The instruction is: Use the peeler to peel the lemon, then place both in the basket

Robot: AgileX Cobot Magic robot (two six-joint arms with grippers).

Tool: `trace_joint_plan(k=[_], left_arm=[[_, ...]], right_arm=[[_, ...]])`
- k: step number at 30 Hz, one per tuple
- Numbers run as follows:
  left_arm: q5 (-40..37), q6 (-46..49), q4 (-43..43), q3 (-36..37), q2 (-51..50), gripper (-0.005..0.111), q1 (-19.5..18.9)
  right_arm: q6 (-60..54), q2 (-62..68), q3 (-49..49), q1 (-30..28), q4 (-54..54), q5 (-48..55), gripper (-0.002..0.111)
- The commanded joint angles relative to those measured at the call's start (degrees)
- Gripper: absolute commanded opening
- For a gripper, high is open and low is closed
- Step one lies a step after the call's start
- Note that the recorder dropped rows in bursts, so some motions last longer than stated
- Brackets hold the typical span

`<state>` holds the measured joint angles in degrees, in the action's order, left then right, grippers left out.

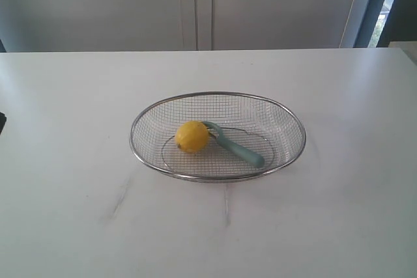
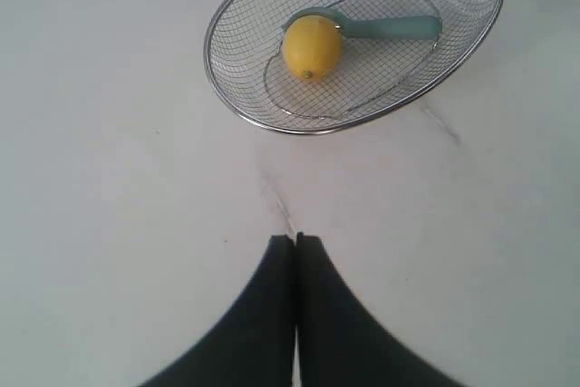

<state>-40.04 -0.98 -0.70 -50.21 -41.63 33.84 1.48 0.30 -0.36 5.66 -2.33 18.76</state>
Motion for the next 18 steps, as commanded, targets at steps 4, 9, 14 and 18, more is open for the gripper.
trace_joint_plan(k=[4, 9, 14, 18], left_arm=[[-0.3, -0.3, 0.2, 0.5, 4.3, 0.000, -0.3], [1.5, -0.7, 5.4, 2.6, 9.9, 0.000, -9.2], [7.5, -0.7, 9.2, 11.1, 18.4, 0.000, -20.4], [11.8, -0.8, 10.5, 18.6, 25.5, 0.000, -25.0]], right_arm=[[0.3, -0.3, 0.4, -0.6, 0.5, -0.9, 0.000], [0.3, -0.3, 0.4, -0.6, 0.5, -0.9, 0.000], [0.3, -0.3, 0.4, -0.6, 0.5, -0.9, 0.000], [0.3, -0.3, 0.4, -0.6, 0.5, -0.9, 0.000]])
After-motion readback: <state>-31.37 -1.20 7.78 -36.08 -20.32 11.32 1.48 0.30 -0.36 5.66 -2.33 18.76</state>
